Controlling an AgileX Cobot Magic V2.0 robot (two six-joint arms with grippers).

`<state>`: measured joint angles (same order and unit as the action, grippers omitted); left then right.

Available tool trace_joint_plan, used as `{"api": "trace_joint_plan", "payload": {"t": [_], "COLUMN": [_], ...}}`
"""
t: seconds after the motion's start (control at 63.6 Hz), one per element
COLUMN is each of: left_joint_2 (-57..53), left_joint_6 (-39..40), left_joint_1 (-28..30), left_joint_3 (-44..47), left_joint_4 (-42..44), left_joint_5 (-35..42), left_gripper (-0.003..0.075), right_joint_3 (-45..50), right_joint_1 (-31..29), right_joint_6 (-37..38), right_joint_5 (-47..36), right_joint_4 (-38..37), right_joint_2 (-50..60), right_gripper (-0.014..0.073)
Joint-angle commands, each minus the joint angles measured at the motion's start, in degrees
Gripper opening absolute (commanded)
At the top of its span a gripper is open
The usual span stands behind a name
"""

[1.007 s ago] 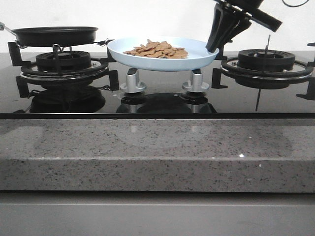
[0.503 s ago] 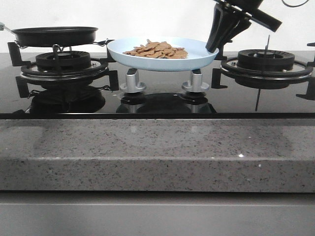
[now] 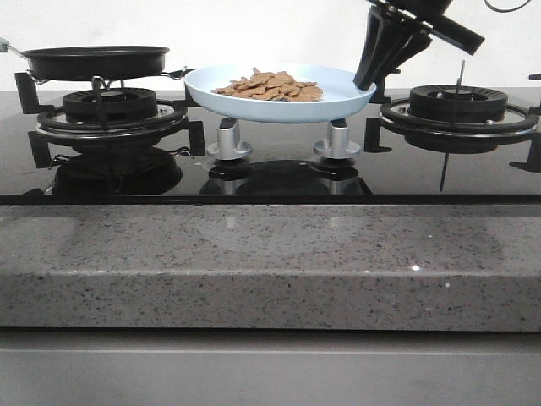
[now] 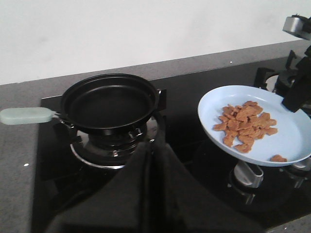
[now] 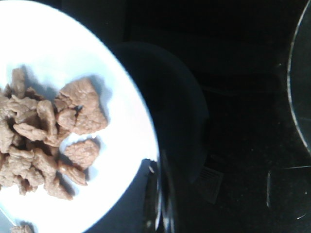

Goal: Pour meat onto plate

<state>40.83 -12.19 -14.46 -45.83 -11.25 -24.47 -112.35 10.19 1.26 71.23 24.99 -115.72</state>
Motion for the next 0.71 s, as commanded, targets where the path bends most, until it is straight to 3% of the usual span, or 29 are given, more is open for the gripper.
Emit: {"api": "trace_joint_plan", "payload": {"t": [0.0, 0.267, 0.692], "left_joint_2": [-4.13, -10.86, -11.01], "left_joint_6": [4.06, 8.45, 8.45], "left_joint_1": [-0.51, 0.66, 2.09], "left_joint_3": [0.43, 2.76, 2.86], "left_joint_4": [4.19, 9.47, 7.63], "left_joint_5": [3.07, -0.29, -0.74], "left_gripper": [-0.0020, -0.0021, -0.0020], "right_joint_3": [-1.26, -1.26, -1.26], "right_joint_1": [-0.08, -0.08, -0.08], "right_joint_6": [-0.33, -0.33, -0.33], "right_joint_5": [4.62, 4.62, 4.62], "right_joint_4": [1.54, 1.54, 1.54], "right_joint_2": [3.99, 3.99, 3.99], "right_gripper": [-0.0027, -0.0027, -0.0027]}}
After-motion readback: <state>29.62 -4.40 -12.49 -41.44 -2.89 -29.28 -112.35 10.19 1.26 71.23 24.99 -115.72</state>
